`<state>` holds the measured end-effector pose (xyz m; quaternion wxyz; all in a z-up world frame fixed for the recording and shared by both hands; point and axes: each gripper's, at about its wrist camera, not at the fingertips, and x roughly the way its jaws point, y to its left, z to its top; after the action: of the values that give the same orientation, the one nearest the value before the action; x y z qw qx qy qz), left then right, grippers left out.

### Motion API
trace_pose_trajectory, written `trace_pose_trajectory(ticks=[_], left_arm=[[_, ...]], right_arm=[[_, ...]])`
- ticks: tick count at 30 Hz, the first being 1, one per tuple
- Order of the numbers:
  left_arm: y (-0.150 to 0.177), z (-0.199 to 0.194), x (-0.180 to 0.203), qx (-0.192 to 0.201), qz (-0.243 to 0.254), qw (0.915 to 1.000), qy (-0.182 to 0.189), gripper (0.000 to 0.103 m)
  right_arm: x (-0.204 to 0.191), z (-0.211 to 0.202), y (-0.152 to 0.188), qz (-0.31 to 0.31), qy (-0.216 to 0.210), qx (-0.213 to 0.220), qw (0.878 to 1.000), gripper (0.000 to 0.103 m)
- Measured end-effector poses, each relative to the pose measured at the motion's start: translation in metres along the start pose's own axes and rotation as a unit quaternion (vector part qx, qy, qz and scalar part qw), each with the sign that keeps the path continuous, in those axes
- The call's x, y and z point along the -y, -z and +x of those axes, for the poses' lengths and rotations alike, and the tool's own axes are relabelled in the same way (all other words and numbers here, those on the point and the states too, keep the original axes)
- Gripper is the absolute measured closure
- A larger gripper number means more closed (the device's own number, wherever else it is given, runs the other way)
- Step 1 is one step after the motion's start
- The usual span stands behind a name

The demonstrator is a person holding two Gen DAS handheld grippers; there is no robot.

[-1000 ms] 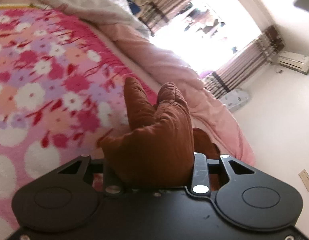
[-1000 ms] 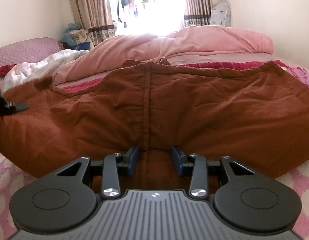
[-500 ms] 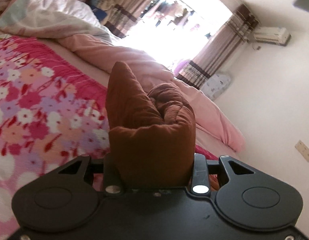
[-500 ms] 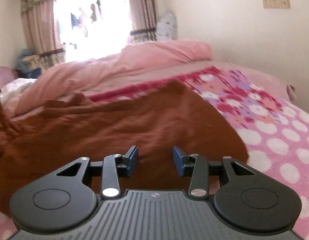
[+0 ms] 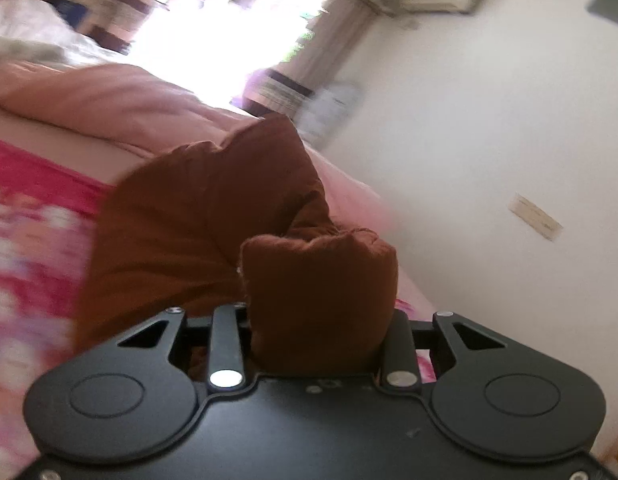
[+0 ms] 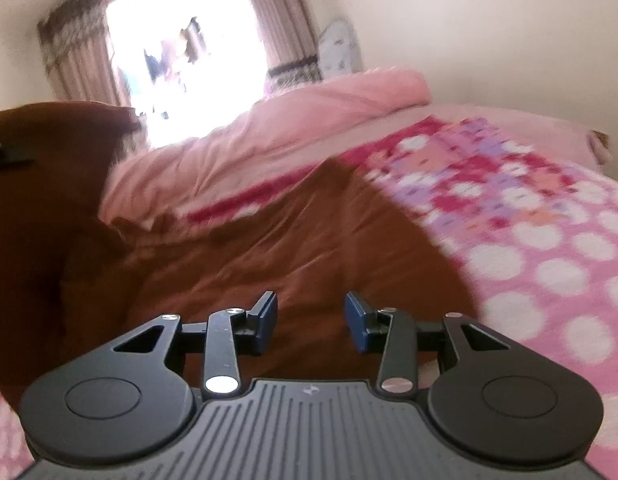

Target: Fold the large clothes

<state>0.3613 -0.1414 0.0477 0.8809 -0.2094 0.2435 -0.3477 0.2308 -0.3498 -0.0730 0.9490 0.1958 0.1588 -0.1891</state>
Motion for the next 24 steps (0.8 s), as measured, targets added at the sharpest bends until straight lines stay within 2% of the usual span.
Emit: trace_pose_trajectory(ticks=[3,4,5,6,7,8,9,11,15,18,21,24], left_arm=[[0.032,0.05,0.036,-0.052,0.029,0.9979,0.024,0.072],[0.046,0.069,0.044,-0.074,0.041,0.9961,0.023,0.068],[0.062,0.089,0.049,-0.103,0.056,0.9929,0.02,0.064],[0.079,0.111,0.052,-0.14,0.067,0.9878,0.006,0.049],[0.094,0.129,0.051,-0.173,0.074,0.9821,-0.002,0.04],[0.106,0.141,0.051,-0.186,0.084,0.9789,-0.003,0.036],[0.113,0.145,0.052,-0.18,0.101,0.9785,0.002,0.029],[0.112,0.145,0.054,-0.166,0.111,0.9798,0.016,0.025],[0.073,0.137,0.043,-0.185,0.034,0.9796,0.07,0.025],[0.042,0.106,0.035,-0.15,0.003,0.9807,0.126,0.024],[0.029,0.06,0.024,-0.098,0.01,0.9875,0.123,0.023],[0.037,0.014,0.001,-0.065,0.045,0.9942,0.073,0.023]], right_arm=[[0.027,-0.02,-0.007,0.009,0.029,0.02,0.999,0.055],[0.036,-0.025,-0.008,0.009,0.036,0.018,0.999,0.055],[0.042,-0.027,-0.008,0.01,0.04,0.015,0.999,0.055],[0.05,-0.03,-0.008,0.012,0.047,0.014,0.999,0.055],[0.056,-0.032,-0.008,0.012,0.053,0.013,0.998,0.055],[0.062,-0.034,-0.008,0.011,0.06,0.011,0.998,0.055],[0.065,-0.035,-0.008,0.013,0.065,0.009,0.998,0.055],[0.073,-0.036,-0.009,0.023,0.068,0.005,0.997,0.055],[0.076,-0.041,-0.007,0.04,0.058,0.004,0.997,0.055],[0.07,-0.046,-0.006,0.045,0.04,0.004,0.998,0.055],[0.063,-0.055,-0.004,0.049,0.022,0.004,0.999,0.055],[0.068,-0.063,-0.003,0.079,-0.021,-0.006,0.997,0.055]])
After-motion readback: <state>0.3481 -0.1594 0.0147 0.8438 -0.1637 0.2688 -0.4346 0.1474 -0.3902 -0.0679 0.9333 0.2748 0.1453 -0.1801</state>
